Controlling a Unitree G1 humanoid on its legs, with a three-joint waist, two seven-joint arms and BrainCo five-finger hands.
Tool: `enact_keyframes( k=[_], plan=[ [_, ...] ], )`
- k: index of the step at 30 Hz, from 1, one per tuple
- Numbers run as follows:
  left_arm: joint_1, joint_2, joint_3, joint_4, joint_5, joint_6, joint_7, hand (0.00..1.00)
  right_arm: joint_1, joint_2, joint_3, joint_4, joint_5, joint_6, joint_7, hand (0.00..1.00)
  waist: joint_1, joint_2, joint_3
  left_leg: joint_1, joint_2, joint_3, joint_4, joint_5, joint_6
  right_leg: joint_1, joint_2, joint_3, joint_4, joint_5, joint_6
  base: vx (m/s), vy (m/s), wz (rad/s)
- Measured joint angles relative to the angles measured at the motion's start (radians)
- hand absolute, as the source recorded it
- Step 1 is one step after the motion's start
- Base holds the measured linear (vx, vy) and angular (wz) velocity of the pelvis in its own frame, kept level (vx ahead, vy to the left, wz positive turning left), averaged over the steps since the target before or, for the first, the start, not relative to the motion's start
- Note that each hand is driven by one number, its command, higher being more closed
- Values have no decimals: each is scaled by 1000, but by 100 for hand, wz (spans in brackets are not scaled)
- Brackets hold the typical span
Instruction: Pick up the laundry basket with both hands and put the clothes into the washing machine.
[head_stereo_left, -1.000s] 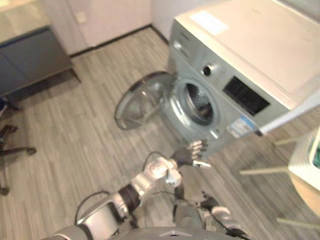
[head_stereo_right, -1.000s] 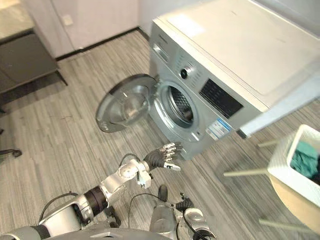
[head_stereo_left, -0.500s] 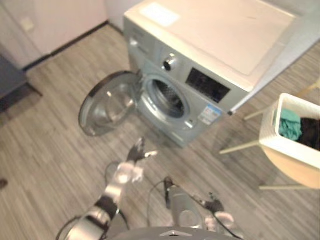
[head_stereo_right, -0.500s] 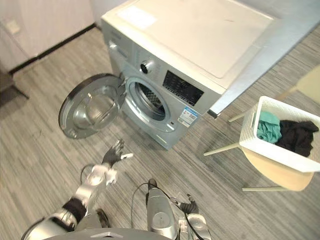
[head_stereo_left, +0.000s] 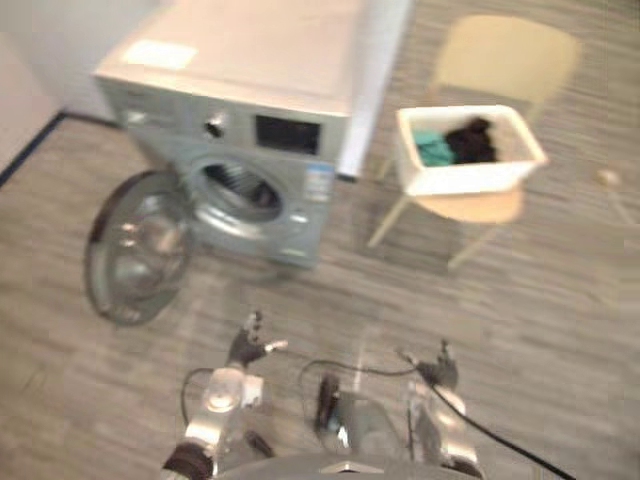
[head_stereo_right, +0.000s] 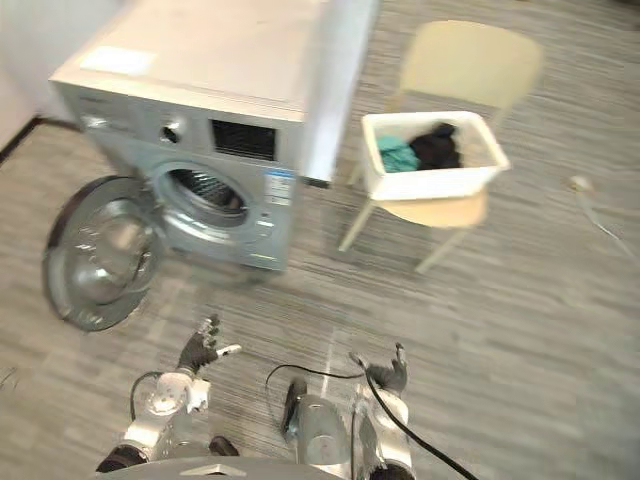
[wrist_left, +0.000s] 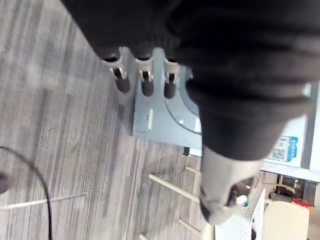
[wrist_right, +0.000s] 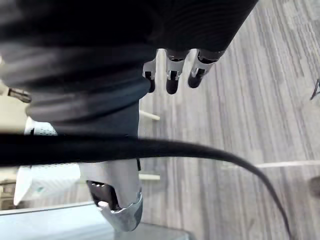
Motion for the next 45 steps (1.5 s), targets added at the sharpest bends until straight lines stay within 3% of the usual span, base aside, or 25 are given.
enact_keyframes(
  k=[3,4,5,7,8,9,10,13,16,18,19,21,24,25,27,29,31,33,35,38,39,40,41,43,45],
  plan=[
    [23,10,17,1,2,6,20,0,-15,3,60,-14,-35,1,-19,0,46,-10,-24,-48,131,63,165,-13,14,91,-86,-32,-131,54,77,-72,-345,-136],
    [32,6,45,9,1,15,23,0,-27,8,92,-46,-66,1,-20,0,52,-2,-23,-55,196,76,206,-16,3,123,-63,-36,-213,106,184,-59,-470,-129],
    [34,-7,72,34,0,27,31,0,-23,4,106,-60,-84,1,-21,0,48,37,-25,-55,269,76,201,18,-24,133,25,-27,-263,128,149,-27,-374,-94],
    [71,-37,120,46,0,34,44,0,24,4,139,-137,-84,3,-21,0,49,51,-32,34,318,117,159,85,-48,162,100,13,-268,128,128,43,-287,-81],
    [89,-47,136,45,-10,34,48,0,35,2,155,-162,-86,2,-21,0,52,52,-34,74,334,138,159,111,-32,165,113,38,-247,119,113,90,-288,-122],
    [124,-60,164,43,-31,34,57,0,40,0,185,-212,-92,0,-22,0,59,49,-37,118,368,138,214,175,56,182,140,95,-238,102,85,108,-358,-134],
    [152,-64,163,41,-61,32,63,0,45,-7,198,-280,-123,-4,-22,0,68,43,-34,80,379,16,311,185,63,228,162,139,-288,87,61,91,-305,-130],
    [148,-82,160,31,-69,27,69,0,42,-25,182,-374,-124,-4,-34,0,100,70,-39,-99,234,-288,495,26,-7,288,178,204,-355,81,23,64,-127,-70],
    [169,-84,151,-4,-57,28,77,0,24,-17,189,-431,-124,-3,-45,0,130,79,-35,-177,121,-267,417,-25,-6,326,186,257,-383,71,4,91,58,-57],
    [169,-91,137,-15,-39,34,86,0,-12,-20,190,-480,-129,-3,-78,0,141,107,-34,-195,53,-256,162,28,-26,327,209,296,-377,48,11,101,136,-61],
    [164,-91,131,-21,-37,37,87,0,-25,-13,193,-498,-146,-2,-89,0,145,110,-32,-178,43,-242,125,19,34,335,213,323,-377,33,23,180,174,-43],
    [140,-79,124,-35,-35,42,101,0,-34,6,222,-555,-163,-3,-118,0,142,59,-30,-166,6,-211,87,18,21,334,191,342,-397,41,49,192,127,-14],
    [112,-94,118,-36,-17,53,109,0,-74,11,268,-587,-165,-4,-141,0,160,47,-25,-148,-2,-198,137,-42,59,357,175,364,-400,46,83,156,121,-14],
    [112,-98,118,-36,-17,54,109,0,-65,13,280,-587,-165,-4,-142,0,161,46,-25,-134,-3,-207,166,-84,57,355,165,365,-331,13,104,182,182,3],
    [118,-70,77,-38,-16,58,111,0,-36,52,296,-587,-204,-4,-143,0,156,12,-33,-88,-23,-200,203,-140,47,121,95,423,296,-41,332,210,146,21],
    [119,-39,48,-40,-7,65,113,0,-13,58,293,-586,-204,-3,-143,0,152,-11,-41,-55,-50,-218,204,-149,63,48,55,391,456,-36,321,266,-43,39],
    [116,-34,32,-39,2,70,131,0,-2,57,268,-588,-206,-3,-144,0,139,-29,-47,-29,-85,-258,188,-152,63,16,-19,289,464,-99,212,275,-108,59],
    [104,-34,13,-39,2,73,132,0,7,55,234,-588,-225,-3,-145,0,117,-24,-48,-29,-95,-315,172,-150,59,-4,-52,250,372,-143,129,230,-202,86],
    [90,-38,-8,-37,2,73,132,0,16,45,195,-591,-233,-3,-148,0,106,-8,-52,-37,-91,-375,156,-142,40,-44,-72,290,246,-146,100,201,-263,96],
    [64,-40,-39,10,3,71,132,0,65,37,110,-650,-237,-3,-152,0,96,14,-64,-40,-72,-489,149,-134,-37,-43,-86,472,-39,-21,136,252,-396,100],
    [64,-32,-38,13,3,70,134,0,73,36,85,-674,-241,-3,-152,0,94,3,-68,-49,-57,-531,176,-143,-90,-15,-88,505,-129,111,173,201,-385,67],
    [66,-31,-37,22,4,70,134,0,74,29,75,-675,-241,-3,-152,0,92,11,-66,-47,-43,-552,187,-151,-111,5,-79,499,-122,139,286,284,-527,50],
    [79,-59,-38,50,11,73,135,0,75,-3,55,-670,-241,1,-152,0,106,67,-77,-37,10,-580,177,-153,-133,12,-28,476,-97,110,272,223,-395,15],
    [109,-93,-24,49,35,69,131,0,63,-56,45,-669,-241,1,-151,0,109,120,-100,-7,56,-585,127,-113,-173,8,21,447,-60,57,247,269,-364,9],
    [112,-106,25,49,39,64,131,0,54,-60,47,-668,-241,0,-148,0,108,125,-91,-53,102,-618,241,-52,-111,35,50,410,-35,17,215,220,-287,28]
  ],
)
